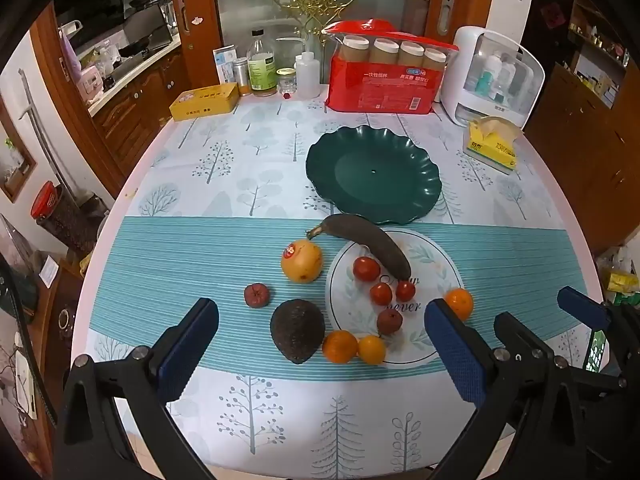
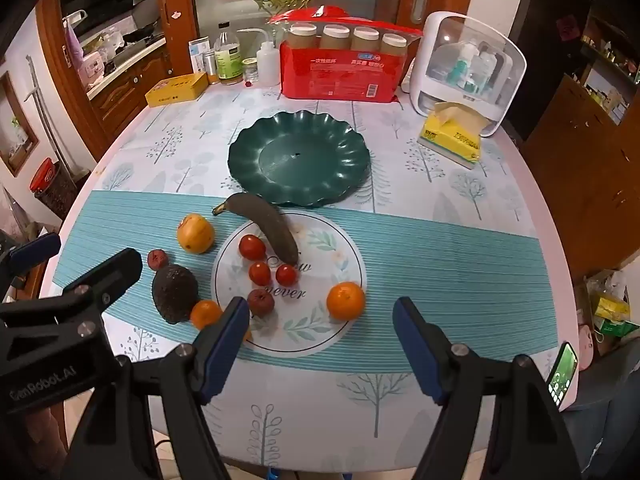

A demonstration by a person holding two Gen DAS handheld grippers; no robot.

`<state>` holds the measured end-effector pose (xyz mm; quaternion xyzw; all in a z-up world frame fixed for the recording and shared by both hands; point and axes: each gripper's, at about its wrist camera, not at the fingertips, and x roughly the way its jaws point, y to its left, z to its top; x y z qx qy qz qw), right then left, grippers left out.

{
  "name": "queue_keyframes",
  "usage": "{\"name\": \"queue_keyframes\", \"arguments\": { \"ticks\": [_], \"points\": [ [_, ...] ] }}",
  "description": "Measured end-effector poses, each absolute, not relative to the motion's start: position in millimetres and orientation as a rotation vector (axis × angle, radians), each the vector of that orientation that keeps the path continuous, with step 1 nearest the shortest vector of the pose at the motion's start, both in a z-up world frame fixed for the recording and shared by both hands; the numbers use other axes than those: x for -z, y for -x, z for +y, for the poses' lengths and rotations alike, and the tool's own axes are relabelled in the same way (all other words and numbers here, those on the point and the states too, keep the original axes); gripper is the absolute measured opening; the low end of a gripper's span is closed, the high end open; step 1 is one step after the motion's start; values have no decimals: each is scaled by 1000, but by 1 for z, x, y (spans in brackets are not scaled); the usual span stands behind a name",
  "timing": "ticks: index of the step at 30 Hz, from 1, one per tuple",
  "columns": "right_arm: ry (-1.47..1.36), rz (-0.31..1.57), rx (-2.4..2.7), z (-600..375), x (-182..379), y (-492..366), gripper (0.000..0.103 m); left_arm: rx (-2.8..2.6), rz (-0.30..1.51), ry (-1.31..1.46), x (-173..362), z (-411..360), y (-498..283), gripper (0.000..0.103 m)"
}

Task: Organize fruits

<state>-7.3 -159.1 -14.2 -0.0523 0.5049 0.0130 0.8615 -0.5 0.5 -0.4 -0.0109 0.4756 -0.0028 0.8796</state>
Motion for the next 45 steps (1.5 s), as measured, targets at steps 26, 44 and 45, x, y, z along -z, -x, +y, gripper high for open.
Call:
{"name": "queue_keyframes", "arguments": {
  "ticks": [26, 44, 45],
  "points": [
    [78, 1029, -11, -184, 3, 13, 75, 5, 985, 48, -7, -10, 11, 102],
    [54, 1005, 2, -193, -7, 19, 75, 12, 986, 33, -9, -19, 17, 102],
    [55, 1005, 2, -193, -6, 19, 75, 12, 986, 33, -9, -19, 17, 102]
  ]
}}
